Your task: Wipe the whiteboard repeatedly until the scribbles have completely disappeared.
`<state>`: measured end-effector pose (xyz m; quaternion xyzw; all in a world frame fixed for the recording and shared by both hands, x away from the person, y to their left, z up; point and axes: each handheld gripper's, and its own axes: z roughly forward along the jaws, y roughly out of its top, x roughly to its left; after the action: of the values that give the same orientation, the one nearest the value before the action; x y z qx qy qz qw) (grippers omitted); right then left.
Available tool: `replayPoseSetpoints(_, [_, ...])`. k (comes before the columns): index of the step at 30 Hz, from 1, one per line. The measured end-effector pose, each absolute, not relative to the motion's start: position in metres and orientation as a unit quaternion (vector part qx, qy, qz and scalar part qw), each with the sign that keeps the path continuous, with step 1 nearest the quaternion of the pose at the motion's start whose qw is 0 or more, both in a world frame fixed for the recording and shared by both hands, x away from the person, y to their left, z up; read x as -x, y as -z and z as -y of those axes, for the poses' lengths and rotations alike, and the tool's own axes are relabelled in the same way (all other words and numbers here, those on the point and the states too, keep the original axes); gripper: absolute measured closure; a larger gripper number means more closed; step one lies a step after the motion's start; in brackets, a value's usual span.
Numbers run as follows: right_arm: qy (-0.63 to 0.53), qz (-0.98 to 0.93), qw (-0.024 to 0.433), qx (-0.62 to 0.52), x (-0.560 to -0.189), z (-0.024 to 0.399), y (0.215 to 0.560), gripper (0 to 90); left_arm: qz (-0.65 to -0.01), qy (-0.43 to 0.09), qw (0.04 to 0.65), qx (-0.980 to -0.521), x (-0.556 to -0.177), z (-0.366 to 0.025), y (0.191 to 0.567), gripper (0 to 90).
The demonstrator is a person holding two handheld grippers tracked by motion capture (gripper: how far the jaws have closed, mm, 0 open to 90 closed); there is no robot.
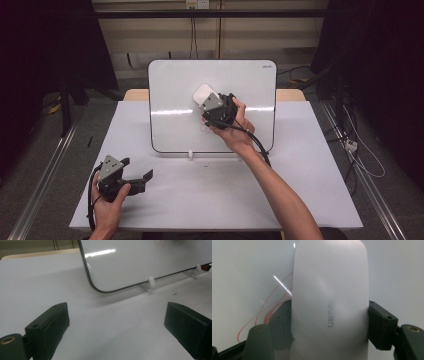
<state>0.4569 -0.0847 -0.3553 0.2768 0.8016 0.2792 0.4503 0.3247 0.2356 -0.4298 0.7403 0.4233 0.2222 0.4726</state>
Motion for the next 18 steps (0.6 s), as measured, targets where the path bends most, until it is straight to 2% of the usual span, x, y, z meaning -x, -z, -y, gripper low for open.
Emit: replayPoseSetpoints(18, [-0.293,-0.781,0.452,-0.316,-0.475,0.110,0.333,31.7,-0.428,-0.227,0.476,-0.734,-0.324,-0.239,0.429,6.0])
